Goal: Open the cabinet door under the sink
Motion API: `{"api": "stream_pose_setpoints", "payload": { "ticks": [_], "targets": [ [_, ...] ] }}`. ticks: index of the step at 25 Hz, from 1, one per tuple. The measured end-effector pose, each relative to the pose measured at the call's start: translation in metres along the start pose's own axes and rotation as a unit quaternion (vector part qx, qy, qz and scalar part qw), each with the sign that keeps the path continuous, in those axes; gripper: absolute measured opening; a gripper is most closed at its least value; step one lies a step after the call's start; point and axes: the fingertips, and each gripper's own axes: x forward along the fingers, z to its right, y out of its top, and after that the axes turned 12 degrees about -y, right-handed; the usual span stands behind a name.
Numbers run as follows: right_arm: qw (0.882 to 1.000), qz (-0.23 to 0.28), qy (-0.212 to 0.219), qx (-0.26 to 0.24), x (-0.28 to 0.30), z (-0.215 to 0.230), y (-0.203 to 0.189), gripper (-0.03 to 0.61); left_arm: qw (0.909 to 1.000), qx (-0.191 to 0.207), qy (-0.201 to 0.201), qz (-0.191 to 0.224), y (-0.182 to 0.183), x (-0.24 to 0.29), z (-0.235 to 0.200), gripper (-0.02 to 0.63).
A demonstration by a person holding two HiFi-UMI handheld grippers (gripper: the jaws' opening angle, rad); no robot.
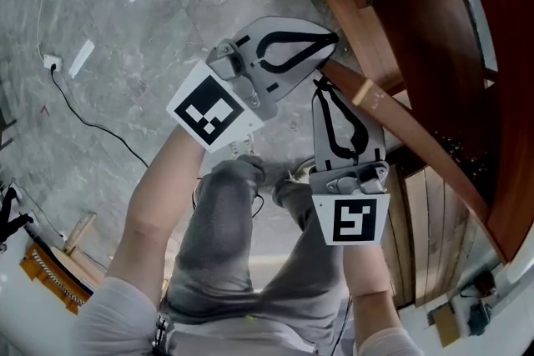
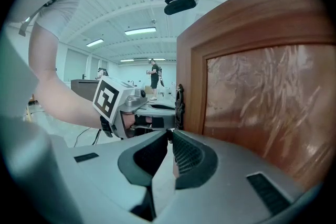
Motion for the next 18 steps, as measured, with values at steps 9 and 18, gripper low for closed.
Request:
{"api": "stream_pose_setpoints", "payload": {
  "ticks": [9,18],
  "targets": [
    [1.0,-0.012,0.003,-0.009,-0.009,-0.012,0.001,0.049,1.0,-0.005,0.002,0.004,0.007,-0.02,0.02,0.006],
    [1.0,-0.005,-0.008,-0.016,-0.009,-0.015,0.002,0.049,0.9999,0.007,0.01,-0.008,-0.003,-0.029,0.03,0.006]
  ]
}}
